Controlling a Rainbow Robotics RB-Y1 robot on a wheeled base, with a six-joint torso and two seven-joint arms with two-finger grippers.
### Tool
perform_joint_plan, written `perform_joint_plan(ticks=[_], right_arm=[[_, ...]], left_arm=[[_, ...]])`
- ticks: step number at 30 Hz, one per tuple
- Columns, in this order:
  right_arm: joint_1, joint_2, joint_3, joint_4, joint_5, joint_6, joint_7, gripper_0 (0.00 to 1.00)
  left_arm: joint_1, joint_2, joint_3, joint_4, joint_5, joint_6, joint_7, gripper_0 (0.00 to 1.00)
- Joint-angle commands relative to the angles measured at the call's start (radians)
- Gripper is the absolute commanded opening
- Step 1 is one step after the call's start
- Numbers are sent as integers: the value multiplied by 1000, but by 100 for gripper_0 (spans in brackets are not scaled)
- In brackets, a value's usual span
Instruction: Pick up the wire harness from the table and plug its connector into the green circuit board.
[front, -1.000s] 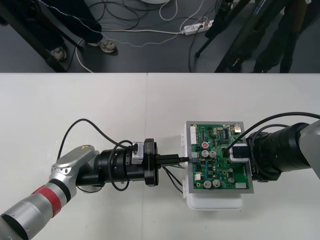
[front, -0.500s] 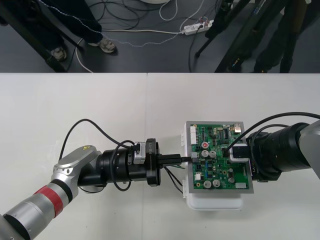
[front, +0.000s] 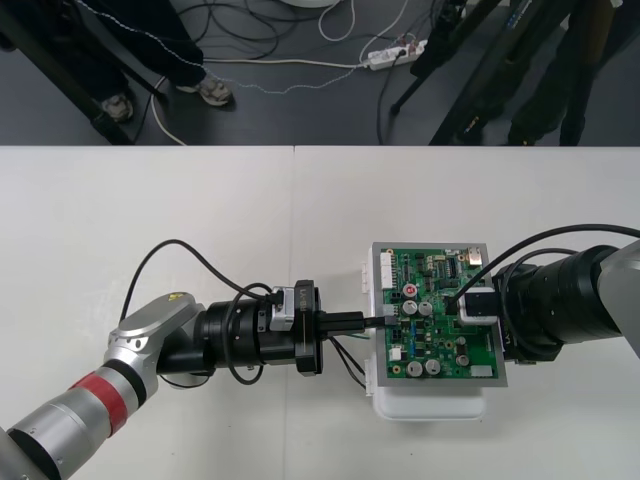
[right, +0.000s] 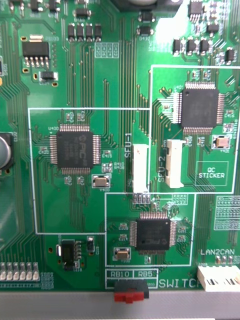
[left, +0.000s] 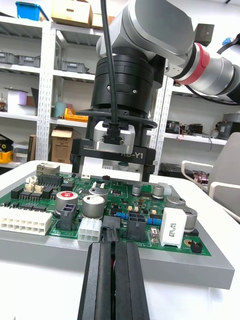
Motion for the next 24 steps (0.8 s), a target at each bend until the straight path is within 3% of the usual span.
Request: perform_joint_plan(ticks=[1,24], right_arm=[[-21,18,16,-28,-26,1,43,100],[-21,18,16,-26,-26,1,43,100]], left_arm=[[-26,-32,-23,-32,7,22,14,0],[-29,-47,-25,-58,4,33,-21,0]])
